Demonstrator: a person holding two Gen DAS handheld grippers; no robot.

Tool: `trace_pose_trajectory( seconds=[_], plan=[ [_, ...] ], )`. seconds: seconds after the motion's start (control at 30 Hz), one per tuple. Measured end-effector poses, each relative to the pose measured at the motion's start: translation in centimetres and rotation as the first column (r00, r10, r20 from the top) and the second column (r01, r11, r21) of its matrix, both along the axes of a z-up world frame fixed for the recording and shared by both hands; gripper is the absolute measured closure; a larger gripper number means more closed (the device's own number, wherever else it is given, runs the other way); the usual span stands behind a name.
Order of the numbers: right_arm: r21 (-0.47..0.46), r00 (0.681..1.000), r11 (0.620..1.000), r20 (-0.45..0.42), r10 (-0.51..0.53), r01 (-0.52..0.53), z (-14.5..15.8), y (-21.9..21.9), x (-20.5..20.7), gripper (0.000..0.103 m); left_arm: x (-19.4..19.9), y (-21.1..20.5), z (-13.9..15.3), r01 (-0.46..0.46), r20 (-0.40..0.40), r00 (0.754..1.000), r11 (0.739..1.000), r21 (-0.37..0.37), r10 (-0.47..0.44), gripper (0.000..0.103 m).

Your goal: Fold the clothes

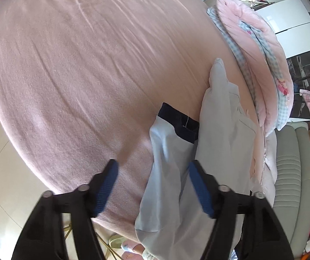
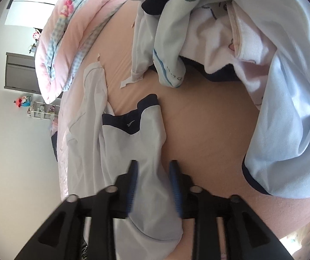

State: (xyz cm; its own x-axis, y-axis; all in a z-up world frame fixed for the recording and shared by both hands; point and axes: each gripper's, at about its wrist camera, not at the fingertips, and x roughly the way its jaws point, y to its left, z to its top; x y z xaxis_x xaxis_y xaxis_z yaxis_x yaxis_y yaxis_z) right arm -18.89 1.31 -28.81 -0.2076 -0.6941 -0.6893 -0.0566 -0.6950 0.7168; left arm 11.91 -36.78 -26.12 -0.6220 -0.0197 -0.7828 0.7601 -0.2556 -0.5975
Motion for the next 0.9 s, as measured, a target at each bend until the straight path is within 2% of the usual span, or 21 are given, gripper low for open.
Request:
trace_pose_trajectory(
  seconds=[0.03,0.2,0.37,0.57,0.63,0.7,0.73,0.8,0.87,0.9],
  plan=[
    [-0.022,1.000,1.000,0.008,0.004,-0.004,-0.2,0.3,0.1,0.044,0.0,0.1,-0.1,0.002,-0.016,1.000,1.000,0.013,-0.002,0.029],
    [-0.114,0.998,0.994,0.058,0.011,-0.004,-1.3,0.2,0.0,0.041,-1.1,0.4,-1.2,0.020,-0.087,0.996,0.995,0.100,-0.012,0.029],
    [-0.190,0.995,0.982,0.102,0.020,-0.001,-2.2,0.6,0.1,0.041,-2.1,1.2,-1.3,0.043,-0.096,0.995,0.996,0.075,-0.036,0.029],
    [-0.202,0.994,0.979,0.098,0.041,-0.020,-2.7,-0.8,-1.2,0.042,-3.4,0.9,-1.8,0.054,-0.155,0.987,0.994,0.099,-0.038,0.029],
    [-0.214,0.996,0.977,0.087,0.033,-0.013,-2.8,-1.4,-1.5,0.042,-3.9,0.7,-2.0,0.045,-0.168,0.985,0.993,0.112,-0.025,0.034],
    [-0.224,0.997,0.975,0.078,0.021,-0.003,-2.9,-2.0,-1.8,0.042,-3.8,0.4,-2.4,0.022,-0.171,0.985,0.991,0.129,0.000,0.049],
    [-0.225,0.997,0.974,0.076,0.014,0.004,-3.0,-2.1,-1.9,0.042,-3.7,0.3,-2.7,0.006,-0.171,0.985,0.990,0.140,0.018,0.052],
    [-0.223,0.998,0.975,0.070,0.001,0.014,-3.0,-2.4,-2.0,0.042,-3.1,0.1,-3.3,-0.042,-0.170,0.983,0.985,0.165,0.070,0.071],
    [-0.193,0.998,0.981,0.060,0.004,0.008,-2.8,-2.6,-1.9,0.050,-2.3,0.1,-3.9,-0.074,-0.165,0.981,0.980,0.183,0.105,0.084],
    [-0.163,0.998,0.987,0.061,0.001,0.009,-2.7,-2.7,-2.0,0.062,-2.0,0.1,-4.1,-0.083,-0.163,0.980,0.979,0.185,0.114,0.089]
  ],
)
